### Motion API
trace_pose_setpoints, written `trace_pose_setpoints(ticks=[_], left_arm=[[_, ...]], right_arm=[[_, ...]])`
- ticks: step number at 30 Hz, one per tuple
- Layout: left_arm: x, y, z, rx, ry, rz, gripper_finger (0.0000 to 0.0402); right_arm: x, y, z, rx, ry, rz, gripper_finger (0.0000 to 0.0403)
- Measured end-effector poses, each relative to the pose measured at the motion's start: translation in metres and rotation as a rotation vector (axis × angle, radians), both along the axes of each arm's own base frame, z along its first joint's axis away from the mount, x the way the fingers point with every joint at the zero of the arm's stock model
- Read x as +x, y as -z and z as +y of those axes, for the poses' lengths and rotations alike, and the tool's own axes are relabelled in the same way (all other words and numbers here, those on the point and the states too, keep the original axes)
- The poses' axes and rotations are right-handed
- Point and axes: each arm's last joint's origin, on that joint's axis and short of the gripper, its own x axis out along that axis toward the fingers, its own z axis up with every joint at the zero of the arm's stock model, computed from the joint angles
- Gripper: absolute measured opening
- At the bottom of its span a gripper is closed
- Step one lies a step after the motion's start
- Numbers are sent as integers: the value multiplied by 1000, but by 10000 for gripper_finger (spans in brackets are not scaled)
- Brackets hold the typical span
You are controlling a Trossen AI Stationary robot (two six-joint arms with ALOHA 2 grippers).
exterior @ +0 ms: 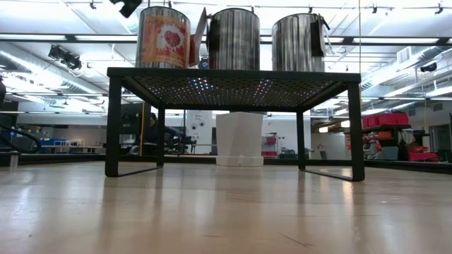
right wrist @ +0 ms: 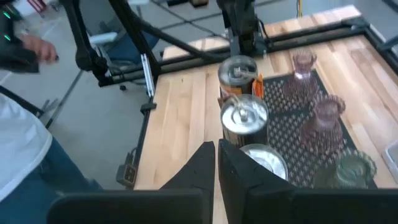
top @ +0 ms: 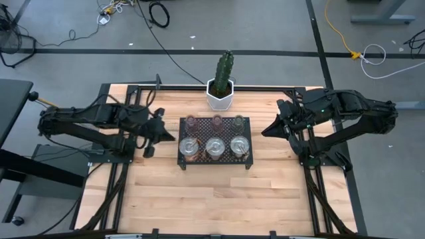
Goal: Pick & Place candle stick holders
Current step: Return to Home Position
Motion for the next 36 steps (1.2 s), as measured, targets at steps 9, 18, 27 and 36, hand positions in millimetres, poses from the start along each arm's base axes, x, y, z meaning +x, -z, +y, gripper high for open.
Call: trace_pose_setpoints(ticks=[9,18,27,36], left_arm=[[-29,43,2,-10,-4,-66,2],[-44,79,2,-18,-3,-190,2],[-53,115,3,-24,-4,-290,3],[-66,146,3,-30,-5,-318,3]], right_arm=[[4,-6,0,9,0,-73,23],[5,-9,1,13,0,-101,23],[5,-9,1,13,0,-101,23],[5,-9,1,13,1,-100,23]])
